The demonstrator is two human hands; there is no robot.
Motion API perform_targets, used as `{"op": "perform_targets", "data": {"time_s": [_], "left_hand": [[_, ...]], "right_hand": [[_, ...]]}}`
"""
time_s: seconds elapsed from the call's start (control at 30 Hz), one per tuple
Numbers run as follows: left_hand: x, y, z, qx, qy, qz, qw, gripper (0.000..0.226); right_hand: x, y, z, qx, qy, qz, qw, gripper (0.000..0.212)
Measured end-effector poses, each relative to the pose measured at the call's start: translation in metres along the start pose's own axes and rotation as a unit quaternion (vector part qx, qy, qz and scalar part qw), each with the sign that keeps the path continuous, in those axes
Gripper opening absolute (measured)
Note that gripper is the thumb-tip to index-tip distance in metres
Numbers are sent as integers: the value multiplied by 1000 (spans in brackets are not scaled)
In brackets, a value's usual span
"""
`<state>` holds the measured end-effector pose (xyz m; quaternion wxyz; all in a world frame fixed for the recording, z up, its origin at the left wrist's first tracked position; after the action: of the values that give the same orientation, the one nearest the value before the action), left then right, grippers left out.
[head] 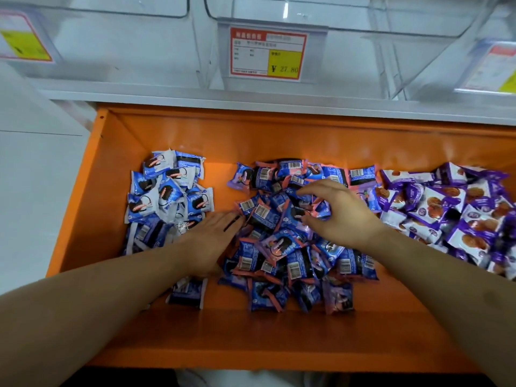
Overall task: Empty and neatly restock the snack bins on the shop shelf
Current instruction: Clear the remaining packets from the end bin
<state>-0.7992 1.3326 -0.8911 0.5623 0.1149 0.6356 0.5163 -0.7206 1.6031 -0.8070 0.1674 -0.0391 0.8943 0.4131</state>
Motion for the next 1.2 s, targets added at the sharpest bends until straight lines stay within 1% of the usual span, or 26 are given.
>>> {"op": "perform_targets", "data": {"time_s": [0.07, 0.13, 0.23, 0.33, 0.43, 0.47, 0.57, 0.63, 0.7, 0.73, 0.8, 0.83, 0.9, 0.97, 1.0, 1.03, 1.07, 1.13, 1.17, 1.2], "left_hand": [[7, -5, 2, -6, 6, 3, 1000, 139], [10, -10, 4, -13, 9, 0, 1000, 138], [13, -13, 8, -39, 10, 21, 999, 132], [18, -16, 8, -61, 22, 32, 997, 127], [22, -19, 12, -70, 43, 16, 996, 125], [24, -20, 14, -70, 46, 8, 996, 124], [24, -19, 15, -95, 58, -10, 994, 127], [22, -17, 9, -128, 68, 3, 989, 138], [17, -13, 3, -128, 67, 6, 990, 148], [14, -11, 1, -125, 71, 2, 990, 150], [9, -6, 1, -125, 76, -7, 989, 148], [8, -2, 3, -127, 73, -6, 989, 146], [6, 0, 4, -132, 60, 1, 989, 146], [6, 2, 4, -147, 55, 10, 988, 148], [7, 1, 4, -152, 53, 12, 987, 150], [7, 2, 3, -157, 52, 19, 986, 151], [9, 1, 2, -164, 51, 26, 985, 151], [10, 1, 2, -180, 43, 36, 982, 149], [10, 1, 3, -186, 38, 36, 981, 148], [11, 0, 3, -193, 37, 33, 980, 147]], "right_hand": [[-3, 10, 15, 17, -21, 43, 999, 48], [-8, 23, 31, 37, -62, 91, 993, 45], [-18, 36, 64, 106, -168, 134, 971, 49], [-34, 44, 91, 167, -244, 148, 944, 60], [-46, 42, 112, 212, -296, 142, 921, 55], [-48, 39, 117, 207, -304, 124, 922, 55], [-50, 25, 115, 147, -308, 23, 940, 69], [-47, 14, 111, 141, -308, -32, 940, 69], [-45, 1, 113, 148, -313, -75, 935, 71], [-44, -4, 114, 160, -310, -92, 932, 69], [-43, 2, 116, 181, -296, -59, 936, 57], [-44, 10, 117, 177, -295, -30, 939, 56], [-40, 28, 123, 146, -291, 48, 944, 59], [-33, 43, 132, 128, -284, 109, 944, 74], [-28, 45, 134, 126, -284, 111, 944, 83], [-23, 45, 134, 130, -284, 93, 945, 88], [-19, 41, 134, 140, -286, 61, 946, 89], [-16, 36, 133, 156, -275, 24, 948, 78], [-15, 37, 136, 160, -268, 38, 949, 73], [-15, 41, 141, 151, -268, 71, 949, 73]]}}
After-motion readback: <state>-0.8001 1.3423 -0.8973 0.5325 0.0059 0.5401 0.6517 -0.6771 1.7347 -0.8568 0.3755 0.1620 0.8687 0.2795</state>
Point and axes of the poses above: each hand's wrist, its own x-axis towards the middle knuckle, its own y-axis out of the back of the hand, z = x × y, the point moved 4 cm from there along x, towards the middle knuckle, and after that the axes turned 3 degrees about x, right-handed, at the moved point
